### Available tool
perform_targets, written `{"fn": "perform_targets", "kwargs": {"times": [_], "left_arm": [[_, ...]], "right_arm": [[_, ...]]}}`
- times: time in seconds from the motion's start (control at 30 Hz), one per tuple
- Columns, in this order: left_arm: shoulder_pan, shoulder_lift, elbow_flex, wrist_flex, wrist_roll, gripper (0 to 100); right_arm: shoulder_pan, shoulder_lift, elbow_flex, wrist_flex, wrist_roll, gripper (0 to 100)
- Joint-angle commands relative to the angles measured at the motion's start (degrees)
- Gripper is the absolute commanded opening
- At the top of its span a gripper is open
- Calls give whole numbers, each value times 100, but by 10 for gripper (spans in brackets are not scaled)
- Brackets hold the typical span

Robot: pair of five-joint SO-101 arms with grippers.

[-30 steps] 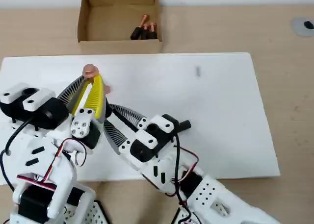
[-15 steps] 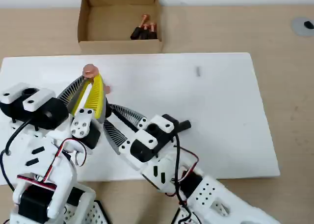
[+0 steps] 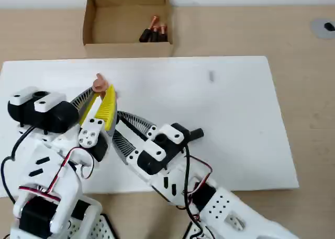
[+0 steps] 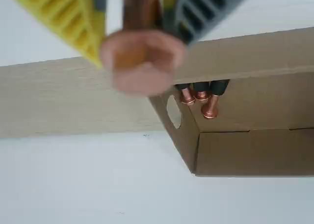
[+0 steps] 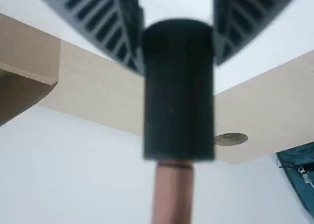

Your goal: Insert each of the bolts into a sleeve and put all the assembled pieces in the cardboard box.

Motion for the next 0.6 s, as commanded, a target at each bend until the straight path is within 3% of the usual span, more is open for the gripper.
{"fn": "perform_targets", "kwargs": {"times": [0.0,0.23,0.57], "left_arm": [[-70,-22,-325,18,-62,123],[-79,4,-580,624,-79,160],[-79,4,-985,1468,-791,165]], "right_arm": [[-57,-119,-259,-167,53,9],[-57,-110,-374,-167,53,9],[-48,-110,-453,-158,53,9]]}}
